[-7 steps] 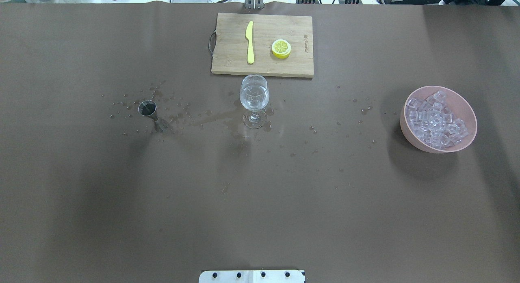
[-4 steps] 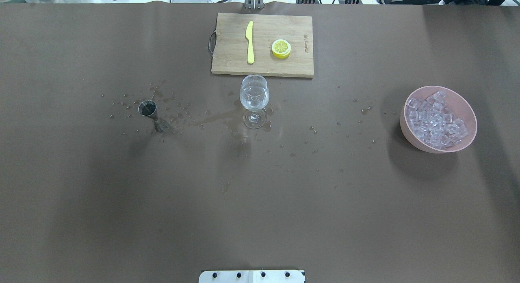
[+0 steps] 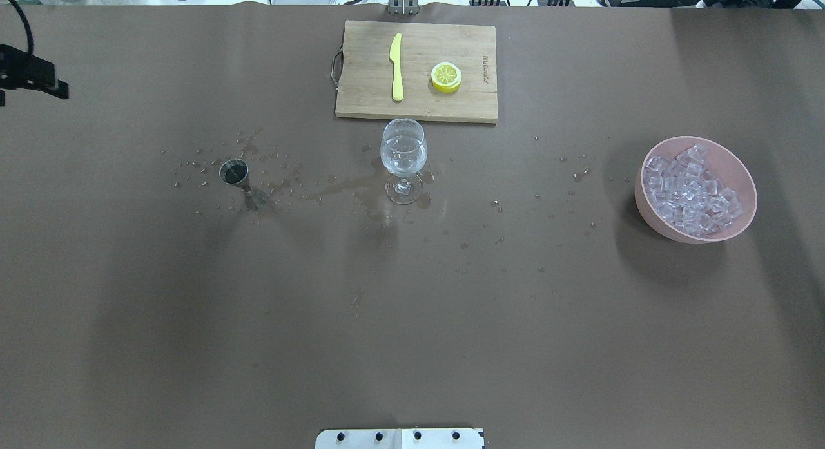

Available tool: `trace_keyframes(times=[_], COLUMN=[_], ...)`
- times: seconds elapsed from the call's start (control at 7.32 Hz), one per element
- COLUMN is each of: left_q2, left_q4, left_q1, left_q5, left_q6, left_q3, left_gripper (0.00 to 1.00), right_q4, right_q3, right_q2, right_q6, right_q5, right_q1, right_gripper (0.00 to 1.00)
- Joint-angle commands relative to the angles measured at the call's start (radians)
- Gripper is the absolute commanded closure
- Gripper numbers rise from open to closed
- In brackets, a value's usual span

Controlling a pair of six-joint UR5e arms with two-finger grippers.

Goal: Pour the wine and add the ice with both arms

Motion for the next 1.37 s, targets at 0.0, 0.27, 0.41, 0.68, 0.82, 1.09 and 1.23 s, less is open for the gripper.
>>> trace_keyframes(times=[0.0,0.27,0.41,0.68,0.82,1.09,1.23], left_q2=[-0.085,-0.118,-0.118,-0.118,-0.116,-0.112,-0.115], left_q4=[0.137,0.161,0.168,0.204,0.207,0.21,0.208], left_q1=[0.221,0.467,0.579,0.688,0.728,0.852,0.897], left_q5=[0.203,0.466,0.612,0.756,0.815,1.045,1.14], left_q6=[-0.258,-0.494,-0.536,-0.577,-0.614,-0.712,-0.813], left_q3=[-0.111,-0.158,-0.153,-0.147,-0.139,-0.071,-0.019], left_gripper=[0.02,0.02,0.02,0.02,0.02,0.02,0.02], right_q4=[0.006,0.004,0.006,0.006,0.006,0.006,0.006], right_q3=[-0.008,-0.008,-0.008,-0.007,-0.007,-0.007,-0.007], right_q2=[-0.006,-0.007,-0.007,-0.006,-0.006,-0.006,-0.006], right_q6=[0.0,0.0,0.0,0.002,0.002,0.002,0.002], right_q5=[-0.001,0.019,0.016,0.017,0.016,0.016,0.017], right_q1=[-0.002,-0.002,-0.002,-0.002,-0.002,-0.002,-0.002], right_gripper=[0.0,0.0,0.0,0.0,0.0,0.0,0.0])
